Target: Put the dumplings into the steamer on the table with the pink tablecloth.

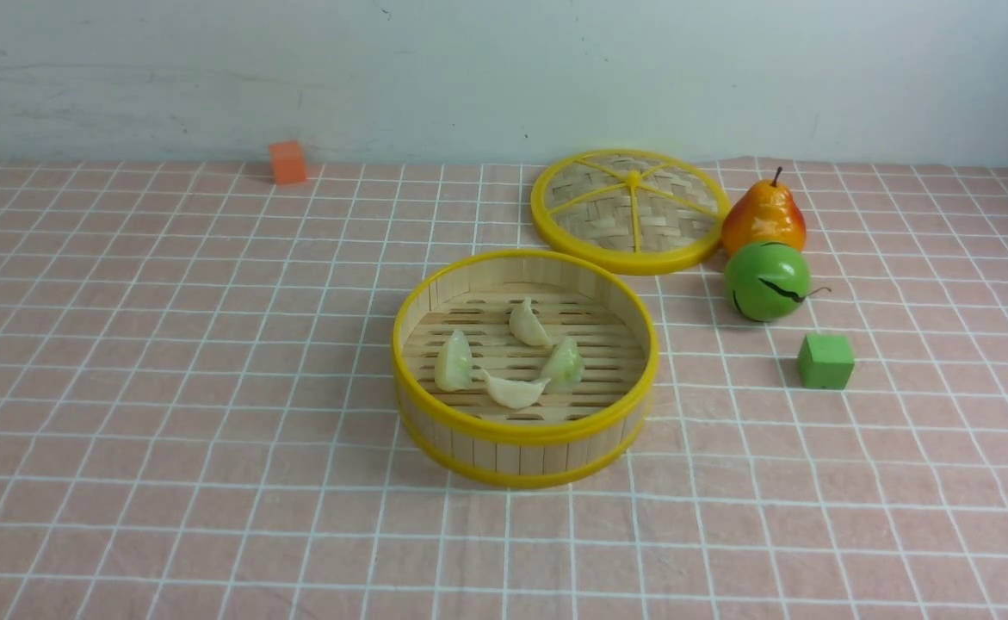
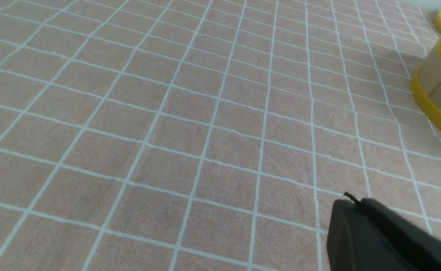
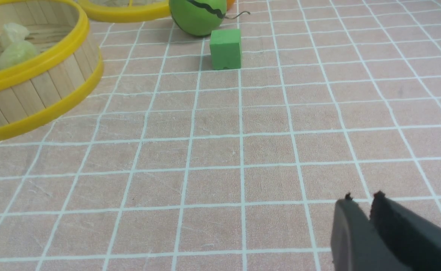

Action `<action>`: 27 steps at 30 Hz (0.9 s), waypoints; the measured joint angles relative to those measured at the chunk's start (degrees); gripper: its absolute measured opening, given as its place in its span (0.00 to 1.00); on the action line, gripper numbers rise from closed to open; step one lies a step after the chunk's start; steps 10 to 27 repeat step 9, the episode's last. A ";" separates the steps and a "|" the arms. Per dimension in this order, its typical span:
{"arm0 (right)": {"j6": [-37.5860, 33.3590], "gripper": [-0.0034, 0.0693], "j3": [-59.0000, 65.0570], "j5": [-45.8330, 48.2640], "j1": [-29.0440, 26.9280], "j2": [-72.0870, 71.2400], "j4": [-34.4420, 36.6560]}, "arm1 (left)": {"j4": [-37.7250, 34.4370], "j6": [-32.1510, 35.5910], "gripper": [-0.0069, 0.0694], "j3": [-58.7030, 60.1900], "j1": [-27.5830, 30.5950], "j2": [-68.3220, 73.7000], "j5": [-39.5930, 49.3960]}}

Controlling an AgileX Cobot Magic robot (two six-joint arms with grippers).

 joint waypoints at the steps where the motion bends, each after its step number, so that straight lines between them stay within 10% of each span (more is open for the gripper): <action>1: 0.00 0.16 0.00 0.00 0.00 0.00 0.00 | 0.00 0.02 0.07 0.00 0.00 0.00 0.00; 27: 0.00 0.16 0.00 0.00 0.00 0.00 0.00 | 0.00 0.07 0.07 0.00 0.00 0.00 0.00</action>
